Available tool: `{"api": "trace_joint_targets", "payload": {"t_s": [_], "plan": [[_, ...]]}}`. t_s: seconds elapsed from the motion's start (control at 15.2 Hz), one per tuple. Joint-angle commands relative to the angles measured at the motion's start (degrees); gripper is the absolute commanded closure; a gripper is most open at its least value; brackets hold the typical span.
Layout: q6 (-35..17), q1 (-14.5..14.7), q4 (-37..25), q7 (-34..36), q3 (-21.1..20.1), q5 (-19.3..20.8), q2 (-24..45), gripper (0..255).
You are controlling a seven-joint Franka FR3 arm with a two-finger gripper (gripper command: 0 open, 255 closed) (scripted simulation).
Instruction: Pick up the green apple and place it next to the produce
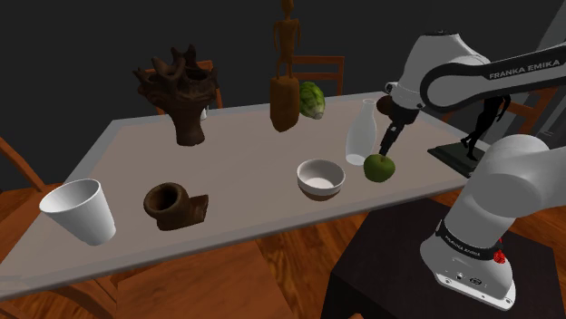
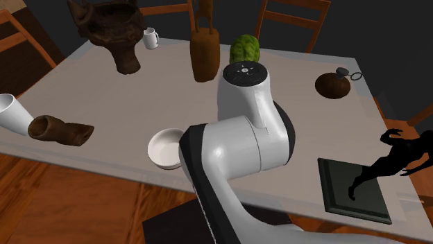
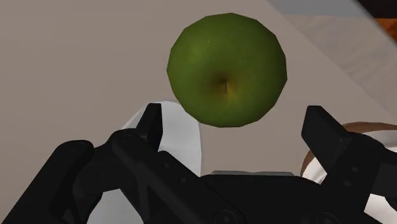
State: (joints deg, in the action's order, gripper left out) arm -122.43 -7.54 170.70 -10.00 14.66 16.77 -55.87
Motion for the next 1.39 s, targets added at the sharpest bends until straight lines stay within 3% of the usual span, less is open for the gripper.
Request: {"api": "trace_joint_targets", "payload": {"t_s": [0.0, 0.26, 0.79, 0.86, 1.32], "plan": [[-2.85, -0.27, 1.23, 0.10, 0.48, 0.68, 1.36, 0], [-8.43, -0.81, 3.20, 0.34, 1.49, 1.99, 5.01, 0], [-8.41, -0.81, 3.20, 0.34, 1.48, 1.98, 5.00, 0], [-8.41, -0.81, 3.20, 0.34, 1.48, 1.98, 5.00, 255], [-8.41, -0.81, 3.20, 0.34, 1.48, 1.99, 5.00, 255]]}}
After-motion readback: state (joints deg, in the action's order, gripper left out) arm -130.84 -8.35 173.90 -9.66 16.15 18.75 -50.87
